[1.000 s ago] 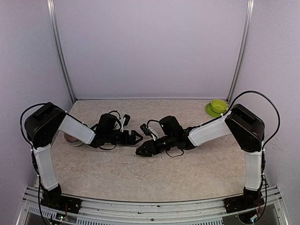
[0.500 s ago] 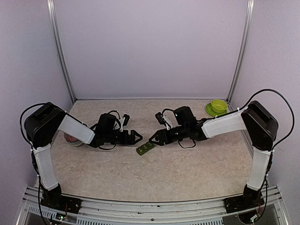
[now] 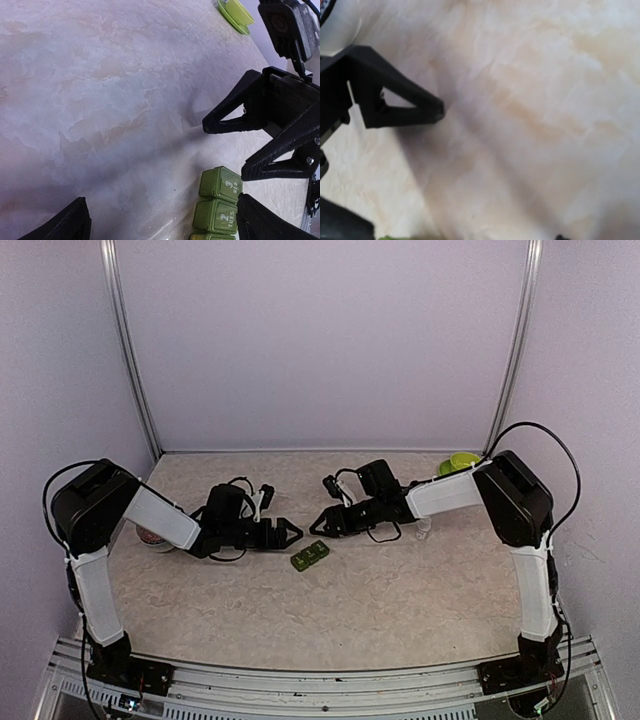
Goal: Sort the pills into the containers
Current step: Adjust the pill container at the center of the board.
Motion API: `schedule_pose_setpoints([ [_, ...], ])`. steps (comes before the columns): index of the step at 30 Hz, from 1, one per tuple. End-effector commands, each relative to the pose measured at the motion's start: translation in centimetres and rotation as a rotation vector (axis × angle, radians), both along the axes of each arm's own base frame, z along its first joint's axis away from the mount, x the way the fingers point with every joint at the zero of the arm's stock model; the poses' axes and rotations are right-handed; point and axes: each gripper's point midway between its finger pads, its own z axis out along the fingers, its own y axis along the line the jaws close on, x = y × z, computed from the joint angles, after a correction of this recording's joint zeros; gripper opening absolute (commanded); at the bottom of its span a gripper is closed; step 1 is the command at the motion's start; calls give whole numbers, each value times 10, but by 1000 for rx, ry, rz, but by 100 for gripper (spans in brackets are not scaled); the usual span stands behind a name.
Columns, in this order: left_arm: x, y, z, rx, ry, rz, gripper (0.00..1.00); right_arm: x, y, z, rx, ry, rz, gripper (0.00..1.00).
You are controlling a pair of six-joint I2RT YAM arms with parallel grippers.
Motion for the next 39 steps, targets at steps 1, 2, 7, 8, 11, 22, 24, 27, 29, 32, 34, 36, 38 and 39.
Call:
schedule_pose_setpoints([
  [1, -3, 13, -6, 15, 33, 38, 99, 0, 5, -7, 34, 62, 70, 63],
  [2, -2, 14, -5, 16, 28, 43, 99, -2, 6, -9, 39, 70, 83, 62],
  [7, 0, 20, -1, 25, 12, 69, 99, -14, 9, -16, 71, 114, 140, 61],
  [8, 0, 20, -1, 25, 11, 72, 99, -16, 9, -18, 74, 124, 148, 61],
  [11, 0, 20, 0, 26, 7, 73, 99, -24, 9, -22, 92, 140, 175, 60],
  [22, 0, 20, 3, 27, -3, 67, 99, -57, -4, -28, 143, 195, 217, 54],
  [24, 0, 19, 2, 26, 0, 62, 99, -63, -8, -28, 146, 196, 221, 53],
  [27, -1, 18, 3, 24, -1, 55, 99, -69, -10, -27, 150, 180, 230, 53],
  [29, -1, 17, 3, 21, -3, 49, 99, -73, -12, -28, 148, 176, 234, 53],
  [32, -4, 12, 4, 16, 0, 19, 99, -78, -13, -29, 137, 168, 240, 53],
  [34, -6, 7, 5, 23, -9, -18, 99, -78, -15, -30, 122, 145, 237, 54],
  [36, -11, -1, 7, 20, -16, -66, 99, -78, -16, -29, 110, 123, 237, 54],
  [38, -15, -6, 9, 18, -24, -98, 99, -77, -18, -23, 102, 77, 242, 55],
  [39, -17, -8, 9, 16, -23, -115, 99, -76, -20, -22, 85, 42, 242, 56],
])
